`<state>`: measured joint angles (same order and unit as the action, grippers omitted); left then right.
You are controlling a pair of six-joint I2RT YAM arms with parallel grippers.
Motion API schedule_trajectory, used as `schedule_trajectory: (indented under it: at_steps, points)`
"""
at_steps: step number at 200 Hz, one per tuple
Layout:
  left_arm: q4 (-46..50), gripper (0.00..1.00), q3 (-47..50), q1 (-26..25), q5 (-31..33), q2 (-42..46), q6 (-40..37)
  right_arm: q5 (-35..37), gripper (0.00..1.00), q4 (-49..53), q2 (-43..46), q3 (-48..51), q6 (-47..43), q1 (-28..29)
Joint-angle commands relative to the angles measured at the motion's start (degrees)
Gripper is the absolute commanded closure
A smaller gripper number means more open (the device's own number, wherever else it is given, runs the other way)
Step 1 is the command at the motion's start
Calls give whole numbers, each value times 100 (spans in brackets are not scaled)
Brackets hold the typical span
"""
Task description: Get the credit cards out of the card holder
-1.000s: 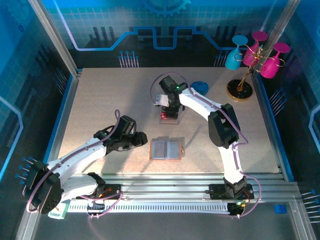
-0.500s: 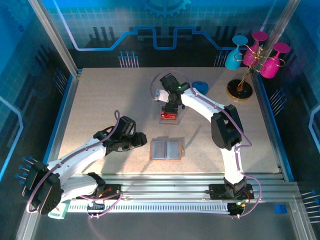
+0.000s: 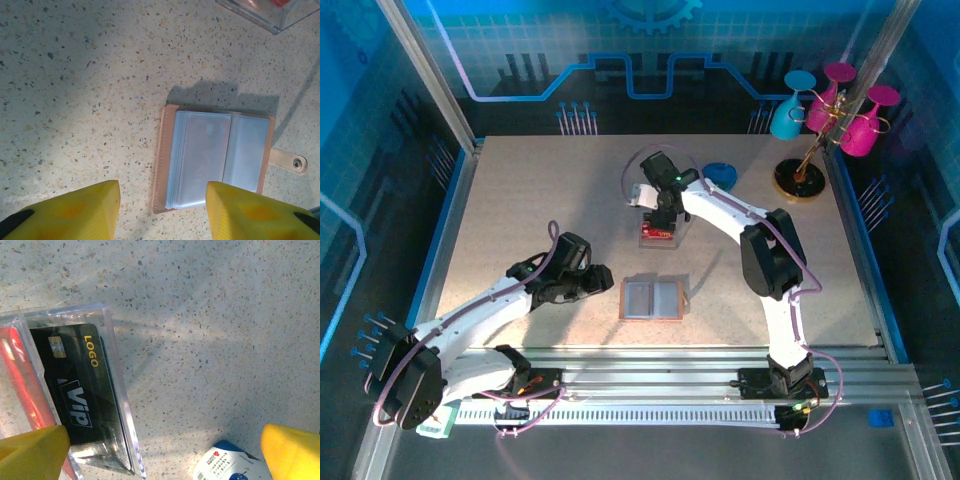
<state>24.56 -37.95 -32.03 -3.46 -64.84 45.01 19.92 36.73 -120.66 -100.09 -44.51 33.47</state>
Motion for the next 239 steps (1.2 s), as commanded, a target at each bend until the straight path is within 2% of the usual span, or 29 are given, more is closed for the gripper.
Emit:
schedule_trajectory:
  at_steps: [1, 53, 115, 202, 239]
  points:
    - [-30, 51, 36, 54, -111, 41, 16, -162, 0, 23, -113, 85, 83, 36]
    - [-80, 50, 21, 50, -155, -19, 19, -195, 0, 71, -34, 146, 82, 54]
    - [-241, 50, -28, 52, -302, -216, -1, -314, 0, 40, 601, 329, 461, 69]
    - [-777, 52, 7, 50, -615, -770, -11, -1769, 17, -389, 1978, 1625, 3126, 314]
    - [-1059, 56, 72, 48, -791, -1003, 51, -2322, 23, -601, 2514, 2358, 4358, 553]
